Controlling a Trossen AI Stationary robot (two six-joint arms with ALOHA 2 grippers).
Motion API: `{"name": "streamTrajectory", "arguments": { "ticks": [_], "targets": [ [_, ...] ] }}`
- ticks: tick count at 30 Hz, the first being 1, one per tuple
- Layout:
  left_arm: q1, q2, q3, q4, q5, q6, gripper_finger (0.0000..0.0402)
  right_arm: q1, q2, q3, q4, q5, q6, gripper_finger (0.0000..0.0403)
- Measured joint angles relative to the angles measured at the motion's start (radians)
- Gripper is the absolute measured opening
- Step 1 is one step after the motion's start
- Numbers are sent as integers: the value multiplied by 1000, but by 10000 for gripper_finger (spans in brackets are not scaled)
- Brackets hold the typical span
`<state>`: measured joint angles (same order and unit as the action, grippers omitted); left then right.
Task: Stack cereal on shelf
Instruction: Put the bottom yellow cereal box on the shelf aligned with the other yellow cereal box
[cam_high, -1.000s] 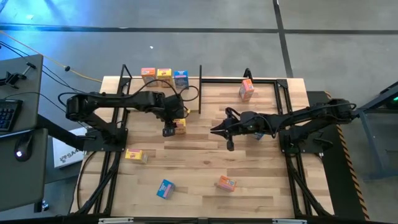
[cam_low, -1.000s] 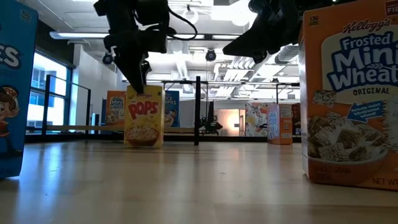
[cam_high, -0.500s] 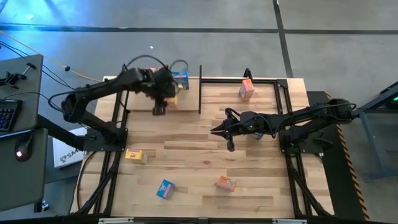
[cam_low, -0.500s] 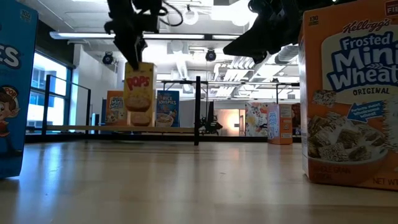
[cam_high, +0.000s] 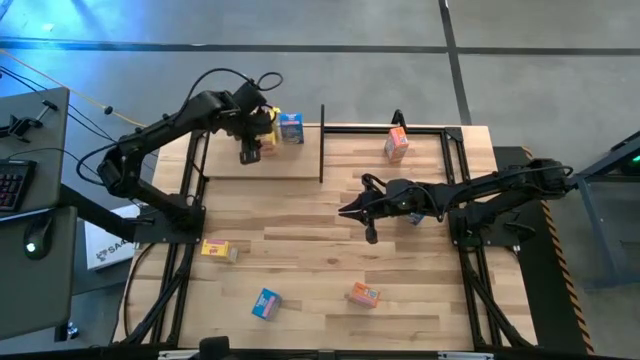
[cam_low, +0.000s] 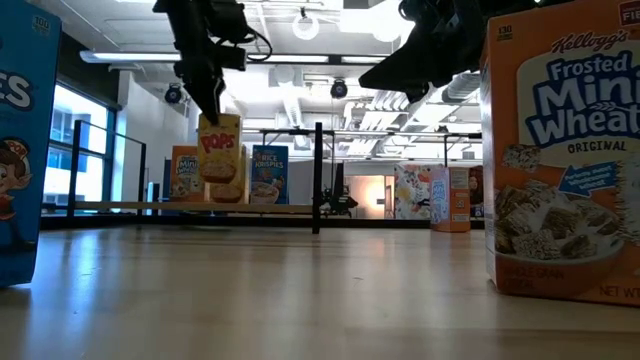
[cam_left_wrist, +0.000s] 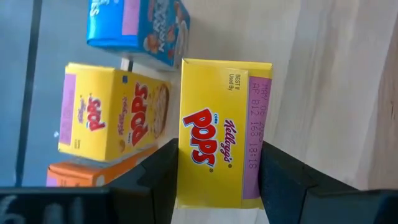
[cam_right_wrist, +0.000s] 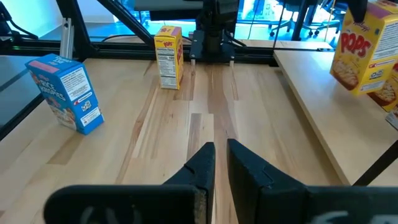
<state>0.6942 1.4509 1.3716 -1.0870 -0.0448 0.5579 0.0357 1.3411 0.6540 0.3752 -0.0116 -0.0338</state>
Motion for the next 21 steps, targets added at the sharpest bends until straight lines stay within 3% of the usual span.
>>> {"name": "streamTrajectory", "arguments": {
  "ticks": [11,21],
  "targets": [
    [-3,0,0,45,-71,-168,170,0,0,0,0,0,0,29],
    [-3,1,0,39,-17,-118,170,0,0,0,0,0,0,29]
  ]
}}
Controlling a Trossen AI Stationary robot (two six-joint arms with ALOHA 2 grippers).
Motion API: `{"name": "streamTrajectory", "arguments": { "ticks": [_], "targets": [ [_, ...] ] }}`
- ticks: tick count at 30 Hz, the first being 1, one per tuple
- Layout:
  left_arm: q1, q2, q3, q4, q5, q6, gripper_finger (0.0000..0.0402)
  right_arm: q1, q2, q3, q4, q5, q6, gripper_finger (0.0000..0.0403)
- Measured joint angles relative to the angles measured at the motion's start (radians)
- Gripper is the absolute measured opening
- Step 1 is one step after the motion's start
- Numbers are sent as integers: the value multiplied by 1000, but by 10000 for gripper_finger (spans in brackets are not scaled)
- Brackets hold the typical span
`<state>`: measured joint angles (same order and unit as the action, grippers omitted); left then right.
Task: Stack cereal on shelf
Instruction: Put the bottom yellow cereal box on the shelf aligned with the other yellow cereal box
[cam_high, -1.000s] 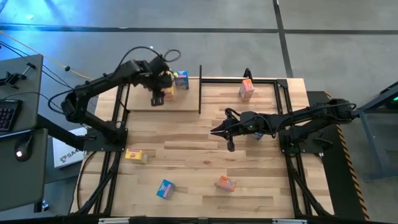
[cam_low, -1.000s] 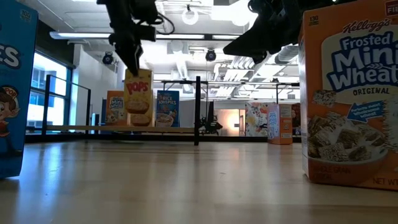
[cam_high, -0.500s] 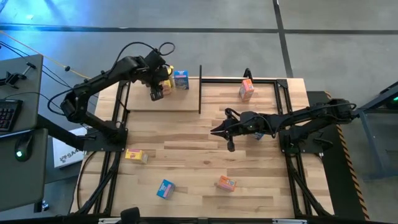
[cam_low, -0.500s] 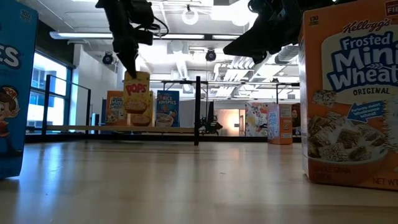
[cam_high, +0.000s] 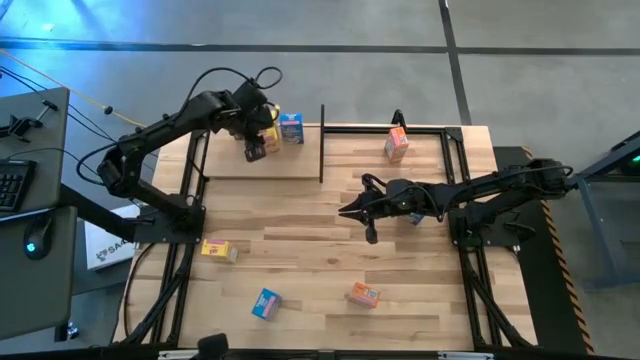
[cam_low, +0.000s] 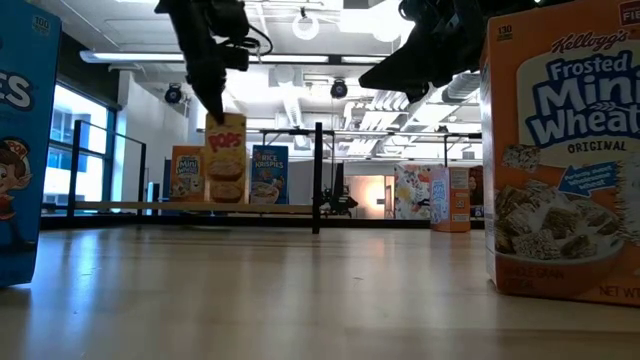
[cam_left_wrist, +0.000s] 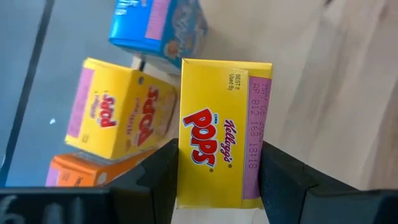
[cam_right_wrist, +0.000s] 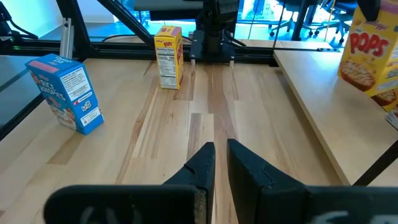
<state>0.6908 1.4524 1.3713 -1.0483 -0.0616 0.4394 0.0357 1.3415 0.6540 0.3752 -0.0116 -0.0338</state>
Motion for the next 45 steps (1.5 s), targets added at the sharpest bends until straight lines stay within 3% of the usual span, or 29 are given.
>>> {"name": "streamTrajectory", "arguments": {
  "ticks": [11,15,23,28,33,36,39,41,45],
  "targets": [
    [71,16,-97,26,23,102,172,0,0,0,0,0,0,29],
    [70,16,-108,65,16,118,195,0,0,0,0,0,0,29],
    [68,16,-108,108,-43,156,259,0,0,0,0,0,8,29],
    [62,3,-109,105,-46,198,266,0,0,0,0,0,8,29],
    [0,-51,-90,109,-147,206,266,0,0,0,0,0,8,29],
    [-49,-104,-76,115,-190,128,257,0,0,0,-3,0,1,29],
    [-93,-160,-104,116,-137,-11,233,0,0,0,-21,0,-9,29],
    [-126,-217,-173,170,-128,-61,208,0,0,0,-28,0,-12,29],
    [-172,-358,-393,428,-111,-152,139,0,0,-26,11,4,-34,29]
  ]
}}
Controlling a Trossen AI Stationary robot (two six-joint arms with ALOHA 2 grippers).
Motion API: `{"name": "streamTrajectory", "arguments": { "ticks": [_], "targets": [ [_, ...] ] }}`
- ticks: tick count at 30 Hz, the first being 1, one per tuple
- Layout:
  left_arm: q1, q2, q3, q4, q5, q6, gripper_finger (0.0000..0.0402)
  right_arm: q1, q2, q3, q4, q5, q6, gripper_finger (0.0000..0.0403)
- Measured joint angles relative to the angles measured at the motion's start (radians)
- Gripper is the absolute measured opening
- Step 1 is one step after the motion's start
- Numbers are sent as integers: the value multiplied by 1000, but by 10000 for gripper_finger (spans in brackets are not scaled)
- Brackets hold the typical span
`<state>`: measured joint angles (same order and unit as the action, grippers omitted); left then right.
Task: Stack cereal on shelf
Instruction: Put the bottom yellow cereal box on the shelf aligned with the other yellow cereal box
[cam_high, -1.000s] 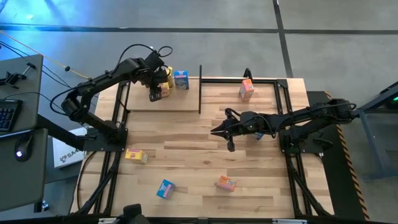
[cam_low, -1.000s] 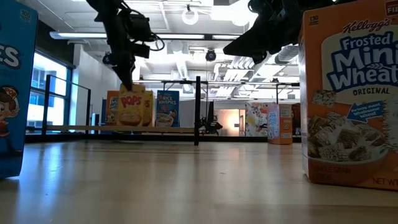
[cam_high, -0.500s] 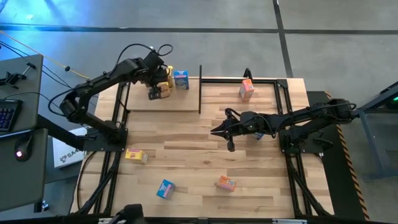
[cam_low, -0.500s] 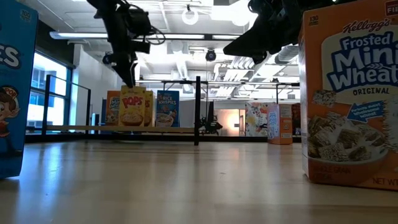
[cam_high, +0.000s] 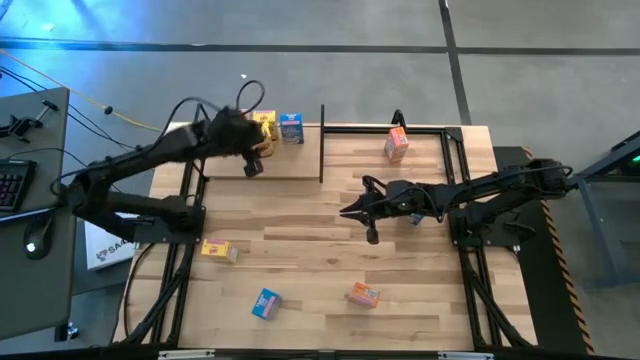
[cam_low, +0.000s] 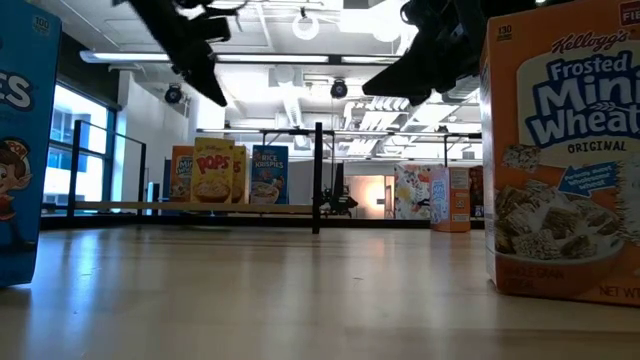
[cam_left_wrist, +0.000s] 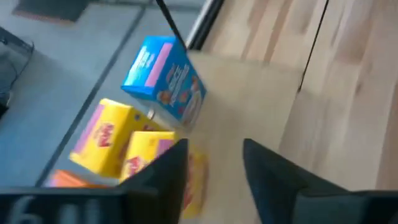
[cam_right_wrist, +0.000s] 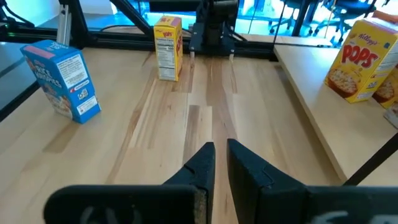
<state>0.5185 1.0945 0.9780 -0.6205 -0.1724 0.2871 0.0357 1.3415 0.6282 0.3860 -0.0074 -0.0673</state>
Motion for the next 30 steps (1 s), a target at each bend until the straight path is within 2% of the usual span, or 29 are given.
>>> {"name": "streamTrajectory", "arguments": {
  "ticks": [4,8,11,15,20,30],
  "targets": [
    [-11,-99,-160,125,-5,-144,64,-9,0,-47,106,3,-11,29],
    [-9,-132,-218,127,-190,-299,8,-30,0,-54,116,4,13,29],
    [4,-126,-221,82,-257,-378,9,-38,0,-54,119,6,18,29],
    [19,-90,-222,71,-265,-409,6,-38,0,-54,119,5,18,29],
    [48,-24,-222,79,-340,-422,1,-38,0,-54,119,12,19,29],
    [92,89,-222,174,-357,-425,1,-38,0,-54,112,14,24,29]
  ]
}}
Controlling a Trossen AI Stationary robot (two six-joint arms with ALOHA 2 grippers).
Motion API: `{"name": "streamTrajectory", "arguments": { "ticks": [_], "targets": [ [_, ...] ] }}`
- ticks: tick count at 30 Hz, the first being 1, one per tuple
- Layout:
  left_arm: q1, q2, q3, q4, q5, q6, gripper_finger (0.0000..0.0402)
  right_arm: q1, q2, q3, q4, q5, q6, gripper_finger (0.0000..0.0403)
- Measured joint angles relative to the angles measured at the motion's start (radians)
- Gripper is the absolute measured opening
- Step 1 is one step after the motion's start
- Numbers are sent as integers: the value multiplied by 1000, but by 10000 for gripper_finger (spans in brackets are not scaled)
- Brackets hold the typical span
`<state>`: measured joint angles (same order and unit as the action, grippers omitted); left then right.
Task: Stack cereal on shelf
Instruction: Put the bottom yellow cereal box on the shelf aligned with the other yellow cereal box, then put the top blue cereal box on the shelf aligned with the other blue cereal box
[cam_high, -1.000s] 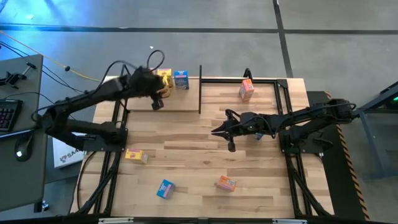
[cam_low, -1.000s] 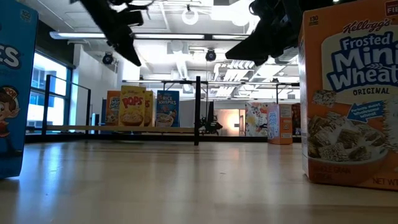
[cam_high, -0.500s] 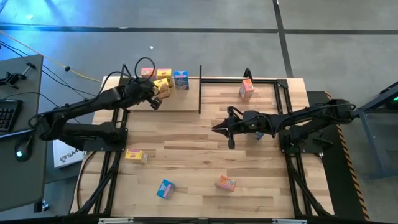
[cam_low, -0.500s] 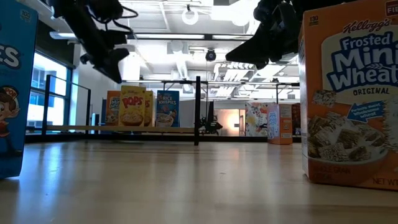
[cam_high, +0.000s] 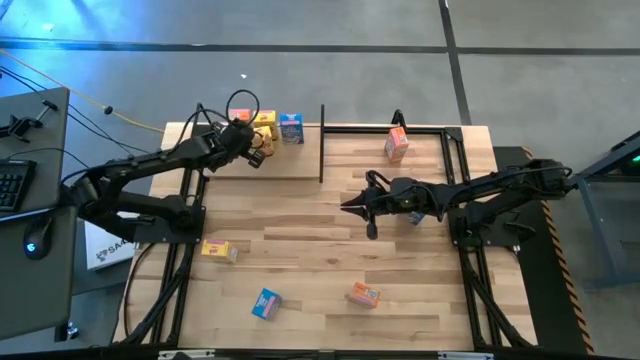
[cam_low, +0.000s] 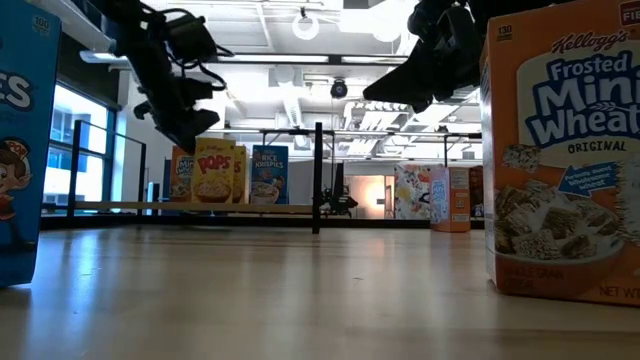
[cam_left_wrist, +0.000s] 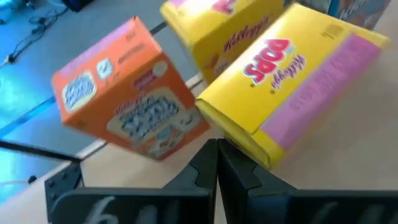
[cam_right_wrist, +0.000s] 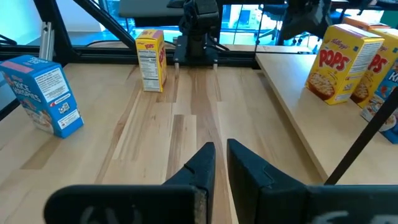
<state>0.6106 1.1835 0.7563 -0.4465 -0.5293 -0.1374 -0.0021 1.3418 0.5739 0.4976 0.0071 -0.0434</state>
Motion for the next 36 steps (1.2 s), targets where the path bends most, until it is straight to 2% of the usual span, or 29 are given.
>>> {"name": "streamTrajectory", "arguments": {
  "ticks": [10,18,22,28,33,36],
  "targets": [
    [46,45,0,82,3,36,1,0,0,0,0,0,-1,29],
    [76,47,0,150,72,74,0,0,0,0,0,0,-1,29],
    [92,47,0,164,75,98,1,0,0,0,0,0,-1,29],
    [104,-25,-2,153,85,127,0,0,-1,0,0,0,3,29],
    [59,-193,-100,291,276,142,0,19,-87,0,-68,-8,24,29],
    [16,-284,-193,407,388,140,0,49,-207,6,-255,32,86,35]
  ]
}}
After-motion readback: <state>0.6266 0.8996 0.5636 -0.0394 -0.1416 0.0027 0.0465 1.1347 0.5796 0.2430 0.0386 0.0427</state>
